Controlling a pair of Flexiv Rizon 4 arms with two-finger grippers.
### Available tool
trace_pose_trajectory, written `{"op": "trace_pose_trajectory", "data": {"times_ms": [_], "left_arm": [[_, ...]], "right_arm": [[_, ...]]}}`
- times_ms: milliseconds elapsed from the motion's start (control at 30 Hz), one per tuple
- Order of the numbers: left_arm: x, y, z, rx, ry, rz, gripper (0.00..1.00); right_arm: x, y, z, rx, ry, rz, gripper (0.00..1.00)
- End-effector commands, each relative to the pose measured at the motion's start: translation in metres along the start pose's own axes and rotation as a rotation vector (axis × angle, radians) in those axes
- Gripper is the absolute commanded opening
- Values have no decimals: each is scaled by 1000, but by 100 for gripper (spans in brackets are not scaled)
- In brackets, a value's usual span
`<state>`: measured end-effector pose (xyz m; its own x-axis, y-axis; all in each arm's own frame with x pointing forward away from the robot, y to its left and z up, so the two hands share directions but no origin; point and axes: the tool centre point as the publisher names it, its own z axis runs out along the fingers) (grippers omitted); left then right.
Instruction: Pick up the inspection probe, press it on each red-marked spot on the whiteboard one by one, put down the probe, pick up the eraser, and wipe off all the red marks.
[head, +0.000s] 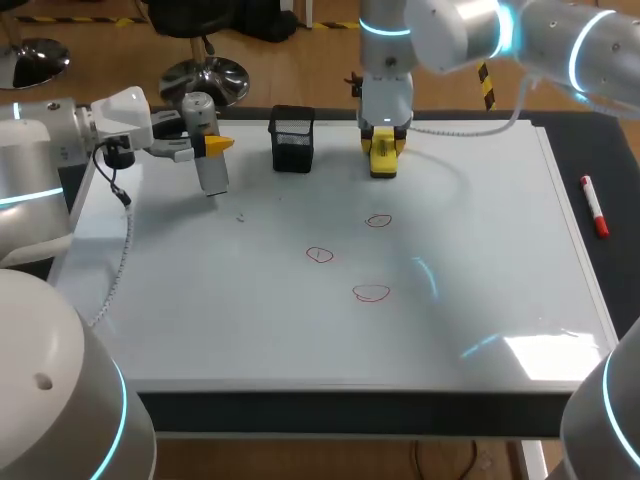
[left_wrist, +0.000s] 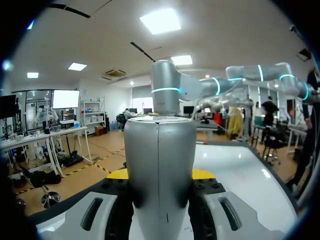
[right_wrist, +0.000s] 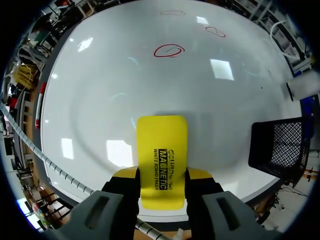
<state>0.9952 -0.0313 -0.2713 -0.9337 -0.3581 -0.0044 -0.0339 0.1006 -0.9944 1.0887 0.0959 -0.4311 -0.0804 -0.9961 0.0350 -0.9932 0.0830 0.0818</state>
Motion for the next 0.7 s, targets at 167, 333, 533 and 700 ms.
{"op": "trace_pose_trajectory", "data": {"times_ms": [167, 333, 533, 700], "left_arm": [[0, -1, 0, 1, 0, 1, 0], [0, -1, 0, 1, 0, 1, 0], [0, -1, 0, 1, 0, 1, 0], [0, -1, 0, 1, 0, 1, 0]], "right_arm": [[6, 6, -3, 4, -6, 30, 0], [7, 10, -12, -1, -17, 43, 0], [15, 12, -25, -2, -34, 76, 0], [26, 12, -37, 7, -29, 97, 0]]}}
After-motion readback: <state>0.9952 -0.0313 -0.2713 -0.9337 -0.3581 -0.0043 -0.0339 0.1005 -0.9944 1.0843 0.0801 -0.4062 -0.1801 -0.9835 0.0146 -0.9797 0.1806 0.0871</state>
